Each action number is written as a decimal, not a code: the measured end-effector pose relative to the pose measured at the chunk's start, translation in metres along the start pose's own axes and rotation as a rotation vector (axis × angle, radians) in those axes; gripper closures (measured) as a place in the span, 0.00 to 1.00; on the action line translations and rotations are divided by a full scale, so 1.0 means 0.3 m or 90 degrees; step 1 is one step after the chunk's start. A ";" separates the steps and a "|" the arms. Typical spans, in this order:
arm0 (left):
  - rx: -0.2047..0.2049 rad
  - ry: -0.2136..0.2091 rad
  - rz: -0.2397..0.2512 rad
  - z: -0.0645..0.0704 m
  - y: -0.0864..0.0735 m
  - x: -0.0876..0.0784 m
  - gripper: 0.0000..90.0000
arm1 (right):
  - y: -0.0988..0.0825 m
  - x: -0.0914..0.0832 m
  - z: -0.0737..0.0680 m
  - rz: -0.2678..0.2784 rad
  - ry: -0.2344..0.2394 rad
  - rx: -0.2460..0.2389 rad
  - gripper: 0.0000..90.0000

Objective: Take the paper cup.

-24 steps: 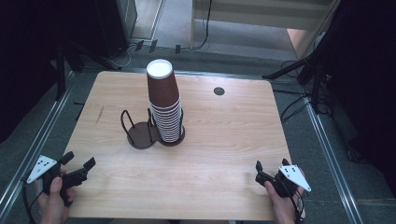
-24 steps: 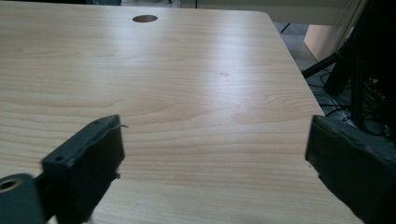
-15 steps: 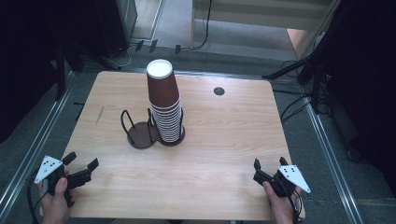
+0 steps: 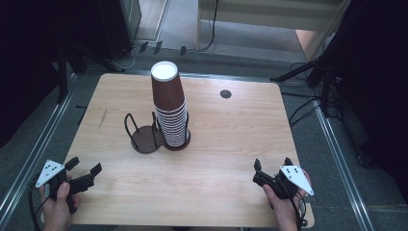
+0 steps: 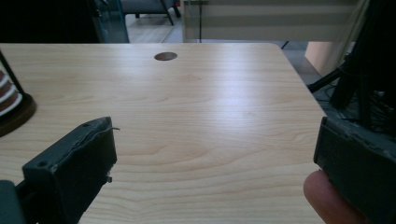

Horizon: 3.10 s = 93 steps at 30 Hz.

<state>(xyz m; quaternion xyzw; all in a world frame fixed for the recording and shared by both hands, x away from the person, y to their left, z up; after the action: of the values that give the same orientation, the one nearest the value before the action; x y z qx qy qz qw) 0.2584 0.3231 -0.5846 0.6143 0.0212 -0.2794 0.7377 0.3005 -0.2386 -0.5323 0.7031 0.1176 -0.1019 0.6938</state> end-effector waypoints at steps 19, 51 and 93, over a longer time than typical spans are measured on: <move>-0.026 0.009 -0.008 -0.018 0.001 0.009 0.09 | 0.083 0.019 -0.232 0.012 0.062 -0.022 0.00; -0.017 -0.005 -0.038 -0.009 -0.005 0.024 0.09 | 0.292 0.066 -0.579 0.059 0.167 -0.045 0.00; -0.027 -0.012 -0.037 -0.013 -0.003 0.027 0.10 | 0.399 0.082 -0.865 0.076 0.248 -0.032 0.00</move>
<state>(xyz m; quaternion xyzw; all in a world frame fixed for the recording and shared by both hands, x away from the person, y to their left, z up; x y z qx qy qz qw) 0.2660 0.3234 -0.5893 0.5949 0.0378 -0.3062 0.7422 0.3553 0.0204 -0.4217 0.6977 0.2105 0.0806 0.6800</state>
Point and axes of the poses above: each handheld gripper's, and its own axes: x roughly forward along the jaws, y roughly out of its top, z roughly to its right, the point moved 8 cm from there along x, roughly forward along the jaws, and after that the axes turned 7 degrees about -y, right-handed, at the moved point
